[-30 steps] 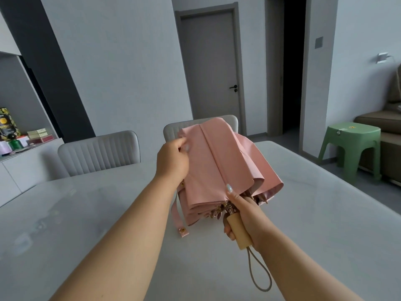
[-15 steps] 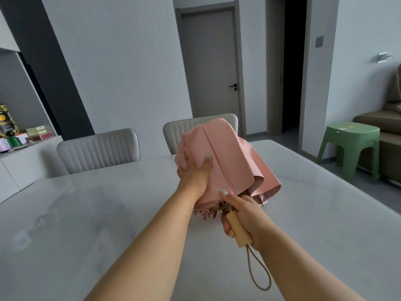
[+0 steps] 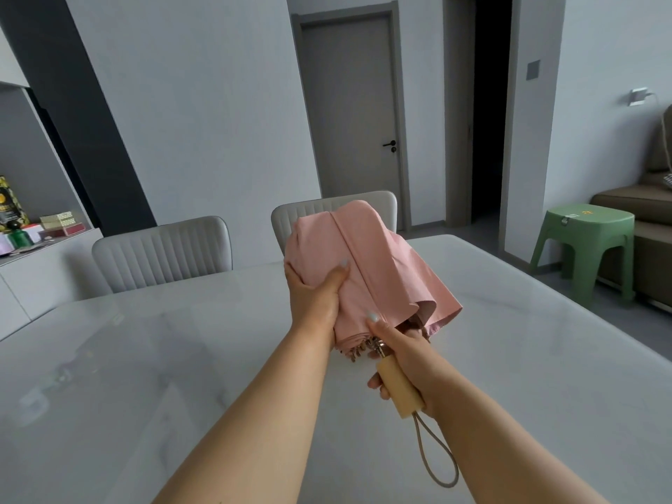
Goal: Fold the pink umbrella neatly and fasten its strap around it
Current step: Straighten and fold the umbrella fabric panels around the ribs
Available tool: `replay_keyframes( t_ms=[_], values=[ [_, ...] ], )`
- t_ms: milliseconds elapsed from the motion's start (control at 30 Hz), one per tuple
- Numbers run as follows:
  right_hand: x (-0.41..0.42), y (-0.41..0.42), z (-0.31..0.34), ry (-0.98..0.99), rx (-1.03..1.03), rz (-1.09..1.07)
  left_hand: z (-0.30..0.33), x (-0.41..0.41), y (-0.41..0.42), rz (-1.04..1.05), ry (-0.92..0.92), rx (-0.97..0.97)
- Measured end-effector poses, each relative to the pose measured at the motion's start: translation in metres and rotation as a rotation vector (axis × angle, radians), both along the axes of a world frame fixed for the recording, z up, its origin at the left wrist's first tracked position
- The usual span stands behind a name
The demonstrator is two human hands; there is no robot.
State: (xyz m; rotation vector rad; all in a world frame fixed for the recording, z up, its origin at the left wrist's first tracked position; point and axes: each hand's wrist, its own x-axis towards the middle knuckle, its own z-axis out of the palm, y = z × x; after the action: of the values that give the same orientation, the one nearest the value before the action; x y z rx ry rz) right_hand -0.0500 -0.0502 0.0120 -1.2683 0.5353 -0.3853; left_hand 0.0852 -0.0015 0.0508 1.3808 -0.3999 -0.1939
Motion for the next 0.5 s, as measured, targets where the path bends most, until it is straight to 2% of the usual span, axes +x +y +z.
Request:
replay_keyframes(
  t_ms=[133, 367, 500],
  values=[
    [-0.002, 0.000, 0.002, 0.021, 0.094, 0.023, 0.002, -0.004, -0.001, 0.006, -0.040, -0.010],
    [-0.007, -0.002, 0.006, -0.024, -0.001, 0.080, -0.002, -0.012, -0.002, -0.036, -0.124, 0.118],
    [-0.010, -0.003, 0.008, -0.059, -0.052, 0.063, 0.003, -0.009, 0.005, -0.080, -0.148, 0.264]
  ],
)
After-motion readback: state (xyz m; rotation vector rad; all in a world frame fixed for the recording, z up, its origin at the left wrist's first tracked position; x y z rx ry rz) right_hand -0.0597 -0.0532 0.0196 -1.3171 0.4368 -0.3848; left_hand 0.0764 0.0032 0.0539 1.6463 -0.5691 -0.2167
